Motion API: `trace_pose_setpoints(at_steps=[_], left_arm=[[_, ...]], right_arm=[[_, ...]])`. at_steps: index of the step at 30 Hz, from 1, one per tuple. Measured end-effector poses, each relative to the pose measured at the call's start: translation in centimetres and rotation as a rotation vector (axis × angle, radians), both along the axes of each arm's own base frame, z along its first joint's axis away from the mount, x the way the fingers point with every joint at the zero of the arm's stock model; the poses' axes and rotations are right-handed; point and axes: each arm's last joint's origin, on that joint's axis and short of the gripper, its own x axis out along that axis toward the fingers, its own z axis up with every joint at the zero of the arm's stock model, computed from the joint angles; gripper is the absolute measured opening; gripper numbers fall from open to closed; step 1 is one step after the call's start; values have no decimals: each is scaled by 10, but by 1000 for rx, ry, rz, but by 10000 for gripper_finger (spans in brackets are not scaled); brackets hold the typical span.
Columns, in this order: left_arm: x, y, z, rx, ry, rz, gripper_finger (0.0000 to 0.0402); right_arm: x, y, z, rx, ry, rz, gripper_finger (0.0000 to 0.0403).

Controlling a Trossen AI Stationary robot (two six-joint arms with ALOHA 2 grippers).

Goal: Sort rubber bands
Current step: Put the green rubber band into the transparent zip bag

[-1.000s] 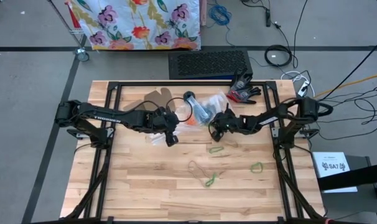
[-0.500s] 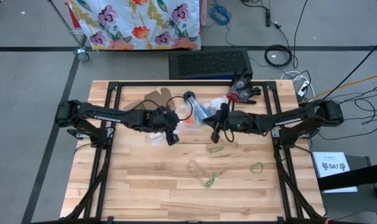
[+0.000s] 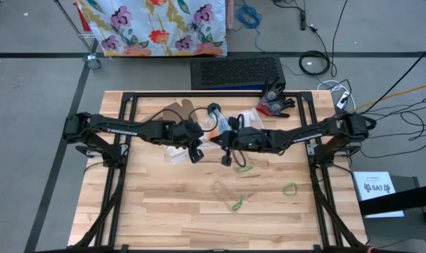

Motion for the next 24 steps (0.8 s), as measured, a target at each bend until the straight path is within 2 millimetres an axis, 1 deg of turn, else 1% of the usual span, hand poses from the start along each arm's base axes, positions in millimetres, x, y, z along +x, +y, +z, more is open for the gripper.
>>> trace_pose_setpoints(at_steps=[5, 8, 12, 16, 21, 24], left_arm=[[2, 0, 1, -3, -24, -4, 6], [2, 0, 2, -2, -29, -4, 6], [3, 0, 2, -2, -37, -4, 6], [4, 0, 3, -3, -53, -7, 6], [4, 0, 3, -6, -55, -11, 6], [7, -1, 5, -33, -88, -45, 6]], right_arm=[[17, 1, -10, 8, 30, 24, 0], [22, 2, -17, 27, 65, 40, 0], [20, -4, -26, 76, 137, 0, 0], [18, -12, -30, 109, 177, -44, 0], [15, -20, -33, 84, 212, -148, 0], [15, -23, -32, 62, 204, -153, 0]])
